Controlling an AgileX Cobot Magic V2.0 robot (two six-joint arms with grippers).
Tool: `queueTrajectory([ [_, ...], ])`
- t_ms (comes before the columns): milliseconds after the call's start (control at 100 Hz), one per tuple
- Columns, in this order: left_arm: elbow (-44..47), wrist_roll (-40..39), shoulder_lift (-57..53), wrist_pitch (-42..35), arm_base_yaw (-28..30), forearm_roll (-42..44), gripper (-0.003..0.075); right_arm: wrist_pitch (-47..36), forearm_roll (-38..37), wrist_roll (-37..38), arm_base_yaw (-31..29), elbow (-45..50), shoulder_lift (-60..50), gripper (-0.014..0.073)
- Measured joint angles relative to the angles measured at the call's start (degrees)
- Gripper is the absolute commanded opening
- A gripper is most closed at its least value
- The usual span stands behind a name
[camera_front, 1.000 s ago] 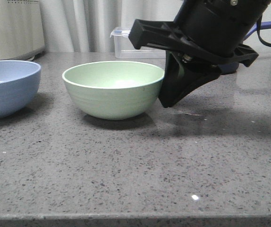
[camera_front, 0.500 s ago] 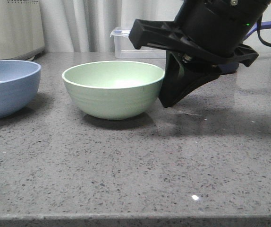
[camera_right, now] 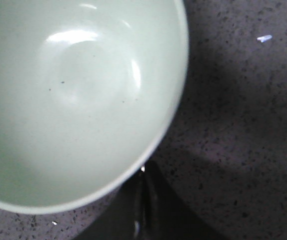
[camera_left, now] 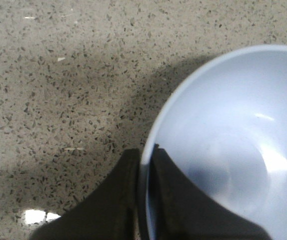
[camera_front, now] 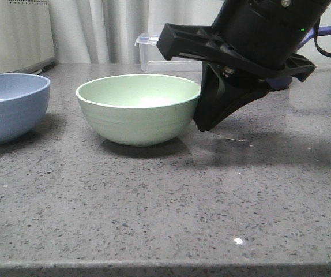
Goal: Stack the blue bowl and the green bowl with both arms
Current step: 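Lift the blue bowl with the left gripper over the green bowl, then lower the blue bowl into the green bowl and open the left gripper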
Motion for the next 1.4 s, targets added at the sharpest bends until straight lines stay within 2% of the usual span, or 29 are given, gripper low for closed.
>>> queueTrajectory([
  [180, -0.1, 0.0, 0.0, 0.4, 0.0, -0.1, -0.0020, 0.0, 0.0, 0.0, 0.0, 0.0, 0.0, -0.0081],
  [390, -6.1, 0.3, 0.0, 6.5, -0.9, -0.2, -0.0020, 0.0, 0.0, 0.0, 0.0, 0.0, 0.0, -0.0081],
  [600, -16.7, 0.4, 1.1, 11.8, -6.0, -0.2, -0.0020, 0.0, 0.0, 0.0, 0.0, 0.0, 0.0, -0.0081],
  [940, -30.1, 0.4, 10.2, 17.1, -15.4, -0.2, -0.0020, 0.0, 0.0, 0.0, 0.0, 0.0, 0.0, -0.0081],
  [1150, -31.7, 0.4, 13.6, 17.8, -20.2, -0.2, -0.0020, 0.0, 0.0, 0.0, 0.0, 0.0, 0.0, -0.0081],
  [1400, -31.9, 0.4, 15.2, 17.9, -22.8, -0.3, -0.0020, 0.0, 0.0, 0.0, 0.0, 0.0, 0.0, -0.0081],
])
